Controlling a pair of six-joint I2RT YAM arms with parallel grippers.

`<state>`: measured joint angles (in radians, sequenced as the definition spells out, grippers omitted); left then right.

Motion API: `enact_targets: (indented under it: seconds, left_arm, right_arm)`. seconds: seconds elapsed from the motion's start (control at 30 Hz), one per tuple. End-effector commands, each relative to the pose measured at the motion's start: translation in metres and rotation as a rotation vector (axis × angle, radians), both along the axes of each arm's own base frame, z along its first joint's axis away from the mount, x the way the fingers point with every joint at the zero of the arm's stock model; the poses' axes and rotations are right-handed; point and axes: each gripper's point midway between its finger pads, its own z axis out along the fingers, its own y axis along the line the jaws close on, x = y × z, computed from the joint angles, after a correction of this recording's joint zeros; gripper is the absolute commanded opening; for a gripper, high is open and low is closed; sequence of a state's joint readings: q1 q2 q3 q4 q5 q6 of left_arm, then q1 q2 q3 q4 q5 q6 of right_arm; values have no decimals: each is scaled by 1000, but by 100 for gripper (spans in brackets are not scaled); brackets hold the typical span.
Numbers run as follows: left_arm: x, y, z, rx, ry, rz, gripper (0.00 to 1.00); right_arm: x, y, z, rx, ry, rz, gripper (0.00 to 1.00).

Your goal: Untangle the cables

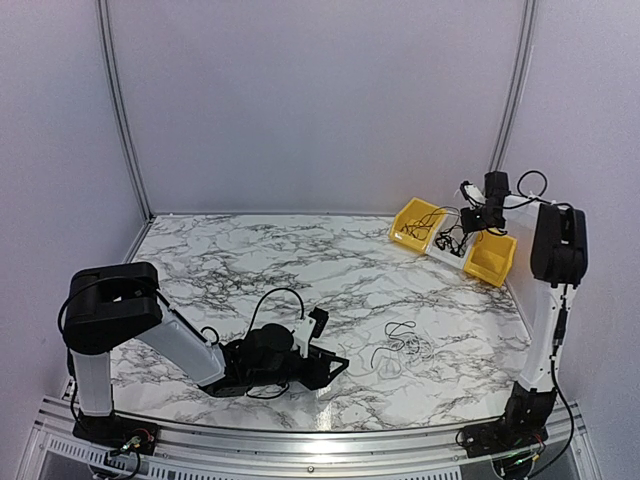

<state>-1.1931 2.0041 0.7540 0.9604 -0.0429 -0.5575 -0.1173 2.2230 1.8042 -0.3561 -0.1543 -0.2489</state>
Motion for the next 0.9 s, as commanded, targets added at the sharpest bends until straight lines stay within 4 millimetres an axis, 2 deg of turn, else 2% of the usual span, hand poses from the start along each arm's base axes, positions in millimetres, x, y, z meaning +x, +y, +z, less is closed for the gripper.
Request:
enact_targets:
  seconds: [0.0,0.03,0.17,0.2,0.23,0.3,0.37,0.4,0.47,0.6,0.73,0.87]
  left_arm:
    - [-1,-2,-3,8,-5,-4,48]
    - [-1,-2,-2,6,-7,-5,48]
    - [-2,-3,-3,10,-11,-13,48]
    - [-2,-3,-3,10,-10,-15,48]
    - [-2,-3,-3,10,-10,-16,48]
    - [-2,-4,-3,11,-9,-16,48]
    - [-1,-4,-4,11,-6,-14,48]
    - [-2,-5,-4,11,-4,-16,48]
    - [-2,-6,-5,11,0,-20,48]
    - [-2,-7,-6,10,4,-21,48]
    - [-2,-7,-6,11,7,-21,48]
    - [-2,-4,-7,13,10,-13,48]
  right_arm:
    - [-9,4,58,56,-88,9,0]
    - [-13,4,74,65,-122,6,0]
    - [-34,4,173,93,-328,-12,0]
    - [-48,5,209,99,-403,-12,0]
    - [-59,5,236,104,-465,-22,0]
    - [-85,2,281,91,-567,-55,0]
    - [-109,-1,312,47,-625,-78,0]
    - [-118,-3,319,25,-630,-84,0]
    - [-132,-7,319,-19,-611,-94,0]
    - [-147,-25,303,-104,-567,-120,0]
    - [-141,-37,273,-150,-516,-133,0]
    - [-120,-37,244,-124,-465,-115,0]
